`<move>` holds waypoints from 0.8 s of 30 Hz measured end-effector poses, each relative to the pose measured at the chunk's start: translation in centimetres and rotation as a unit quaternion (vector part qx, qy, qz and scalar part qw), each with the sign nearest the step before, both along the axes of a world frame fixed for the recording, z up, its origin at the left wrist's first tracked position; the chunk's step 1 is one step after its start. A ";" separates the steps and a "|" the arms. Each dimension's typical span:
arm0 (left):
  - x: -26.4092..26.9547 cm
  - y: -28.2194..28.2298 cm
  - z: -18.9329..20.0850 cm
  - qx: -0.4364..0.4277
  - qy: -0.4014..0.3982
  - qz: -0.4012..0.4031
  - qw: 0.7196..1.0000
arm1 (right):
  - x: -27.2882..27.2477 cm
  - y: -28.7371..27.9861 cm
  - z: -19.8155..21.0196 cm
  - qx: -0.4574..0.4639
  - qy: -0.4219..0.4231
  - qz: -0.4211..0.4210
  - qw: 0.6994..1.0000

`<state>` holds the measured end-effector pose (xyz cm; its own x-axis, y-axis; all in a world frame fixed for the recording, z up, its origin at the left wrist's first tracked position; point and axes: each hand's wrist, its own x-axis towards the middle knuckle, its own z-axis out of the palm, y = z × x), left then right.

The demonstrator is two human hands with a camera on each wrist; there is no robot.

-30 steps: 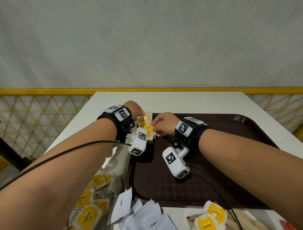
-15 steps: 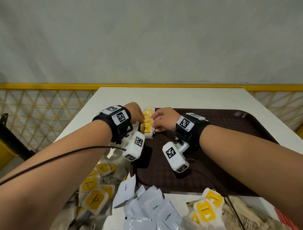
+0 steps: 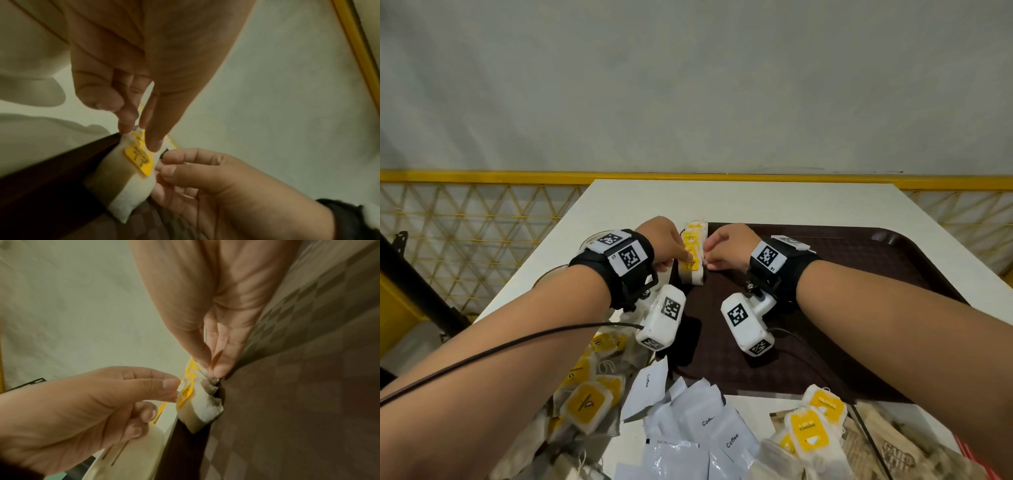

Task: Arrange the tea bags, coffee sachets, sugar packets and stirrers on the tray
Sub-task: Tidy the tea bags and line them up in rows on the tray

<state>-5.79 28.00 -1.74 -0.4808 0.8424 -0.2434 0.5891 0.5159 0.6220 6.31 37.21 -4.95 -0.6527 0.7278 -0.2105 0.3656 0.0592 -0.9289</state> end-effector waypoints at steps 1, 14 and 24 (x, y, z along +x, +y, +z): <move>0.1 -0.1 0.0 0.000 0.000 -0.001 1.000 | 0.1 -0.2 -0.1 -0.003 -0.002 0.009 1.000; 0.1 0.7 -0.2 0.012 0.030 0.004 0.999 | 0.3 0.3 0.1 -0.007 -0.008 -0.014 1.000; -1.0 2.8 0.0 0.008 0.044 0.022 0.999 | -0.4 1.3 -1.1 0.109 -0.031 -0.009 0.994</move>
<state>-6.82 30.79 -1.75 -0.5362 0.8236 -0.1849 0.6187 0.5325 0.5776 5.95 38.53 -6.04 -0.6293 0.7724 -0.0856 0.4242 0.2492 -0.8706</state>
